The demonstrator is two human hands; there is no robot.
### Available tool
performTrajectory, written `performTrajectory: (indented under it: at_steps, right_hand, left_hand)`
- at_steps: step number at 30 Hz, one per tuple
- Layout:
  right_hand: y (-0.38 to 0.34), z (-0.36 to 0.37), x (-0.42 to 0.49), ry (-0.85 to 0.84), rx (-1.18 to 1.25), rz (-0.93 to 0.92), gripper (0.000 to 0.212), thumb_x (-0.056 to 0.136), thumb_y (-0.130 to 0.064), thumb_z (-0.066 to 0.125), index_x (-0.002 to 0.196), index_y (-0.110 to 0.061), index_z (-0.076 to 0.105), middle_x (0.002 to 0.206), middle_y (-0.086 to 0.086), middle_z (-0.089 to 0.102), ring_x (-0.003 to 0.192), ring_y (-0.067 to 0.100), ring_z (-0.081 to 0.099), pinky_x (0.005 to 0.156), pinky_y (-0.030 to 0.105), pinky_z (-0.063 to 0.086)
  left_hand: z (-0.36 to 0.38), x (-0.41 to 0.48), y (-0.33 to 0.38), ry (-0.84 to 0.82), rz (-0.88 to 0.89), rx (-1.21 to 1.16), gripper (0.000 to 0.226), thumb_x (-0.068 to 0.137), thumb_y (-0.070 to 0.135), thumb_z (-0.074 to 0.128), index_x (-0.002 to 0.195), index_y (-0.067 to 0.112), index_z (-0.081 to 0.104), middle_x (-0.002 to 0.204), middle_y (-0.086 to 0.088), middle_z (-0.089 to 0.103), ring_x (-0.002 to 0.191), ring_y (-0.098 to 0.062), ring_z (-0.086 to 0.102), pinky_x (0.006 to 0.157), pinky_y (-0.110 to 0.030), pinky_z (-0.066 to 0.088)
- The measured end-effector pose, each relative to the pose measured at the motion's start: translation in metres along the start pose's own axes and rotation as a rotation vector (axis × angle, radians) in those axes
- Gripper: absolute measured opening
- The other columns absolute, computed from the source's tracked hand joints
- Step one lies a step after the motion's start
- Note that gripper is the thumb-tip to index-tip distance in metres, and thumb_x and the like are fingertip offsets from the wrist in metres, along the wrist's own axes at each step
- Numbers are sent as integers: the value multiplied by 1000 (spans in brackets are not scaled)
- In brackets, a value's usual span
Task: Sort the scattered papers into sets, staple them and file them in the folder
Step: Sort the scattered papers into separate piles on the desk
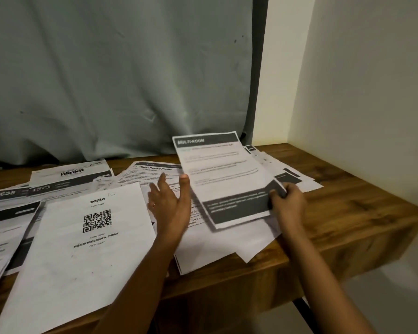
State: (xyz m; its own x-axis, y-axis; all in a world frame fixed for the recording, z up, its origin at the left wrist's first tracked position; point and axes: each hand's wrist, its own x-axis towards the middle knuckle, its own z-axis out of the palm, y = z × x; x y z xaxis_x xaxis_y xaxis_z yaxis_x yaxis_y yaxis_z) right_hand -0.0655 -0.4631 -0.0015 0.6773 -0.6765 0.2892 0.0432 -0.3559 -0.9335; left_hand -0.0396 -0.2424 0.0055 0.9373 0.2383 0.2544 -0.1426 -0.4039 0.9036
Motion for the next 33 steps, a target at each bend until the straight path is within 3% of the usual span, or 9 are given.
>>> performTrajectory:
  at_steps: [6, 10, 12, 14, 19, 21, 25, 28, 33]
  right_hand:
    - [-2, 10, -37, -112, -214, -56, 36, 93, -5, 56, 128, -8, 48, 122, 12, 60, 105, 25, 61, 84, 30, 52]
    - [-4, 11, -35, -237, -502, -87, 39, 92, -24, 62, 126, -12, 48, 121, 9, 60, 114, 25, 53, 83, 30, 49]
    - [-7, 9, -16, -178, -611, -132, 41, 90, -37, 62, 122, -12, 53, 121, 8, 60, 119, 26, 46, 87, 34, 45]
    - [-11, 9, 15, -150, -636, -214, 45, 90, -37, 62, 124, -8, 57, 125, 10, 59, 120, 27, 48, 94, 36, 43]
    - [-8, 13, 67, -603, -700, -149, 66, 86, -42, 67, 140, -11, 44, 141, 11, 49, 126, 28, 49, 102, 35, 40]
    - [0, 12, 71, -673, -789, -151, 69, 83, -52, 64, 138, -14, 46, 139, 8, 51, 124, 26, 50, 99, 33, 42]
    - [10, 12, 73, -630, -786, -173, 75, 81, -59, 63, 140, -17, 44, 142, 7, 49, 126, 26, 49, 101, 35, 42]
    - [12, 14, 73, -603, -777, -189, 68, 83, -55, 64, 137, -16, 49, 137, 6, 54, 122, 26, 53, 98, 32, 43]
    - [20, 15, 78, -475, -716, -223, 42, 88, -42, 64, 117, -12, 66, 105, 7, 70, 89, 17, 61, 79, 28, 49]
  left_hand:
    - [0, 8, -1, 61, -151, -31, 80, 90, 63, 36, 154, 24, 5, 162, -7, -4, 148, -34, 3, 116, -52, 13]
    - [2, 7, -7, -43, -118, 117, 89, 88, 55, 54, 153, 18, 6, 161, -13, -2, 147, -36, 6, 116, -49, 17]
    - [4, 7, -12, -123, -98, 227, 94, 86, 52, 60, 152, 16, 5, 160, -16, -5, 147, -37, 0, 117, -49, 12]
    - [5, 6, -15, -197, -79, 330, 96, 85, 49, 64, 152, 16, 3, 159, -17, -7, 146, -37, -5, 117, -49, 9]
    - [6, 5, -16, -271, -46, 462, 91, 86, 43, 67, 152, 18, 9, 160, -16, -3, 146, -38, -5, 118, -47, 9]
    - [6, 5, -15, -280, -58, 465, 91, 85, 43, 68, 152, 18, 11, 160, -16, -1, 146, -37, -4, 117, -47, 10]
    - [9, 7, -13, -299, -90, 489, 92, 84, 43, 69, 151, 20, 12, 160, -15, -1, 146, -38, -4, 117, -47, 11]
    - [10, 9, -13, -300, -94, 516, 89, 83, 44, 69, 150, 20, 15, 159, -15, 2, 146, -39, -2, 117, -48, 12]
    - [9, 7, -15, -303, -72, 515, 86, 84, 45, 67, 149, 19, 18, 158, -14, 8, 146, -38, 1, 117, -50, 17]
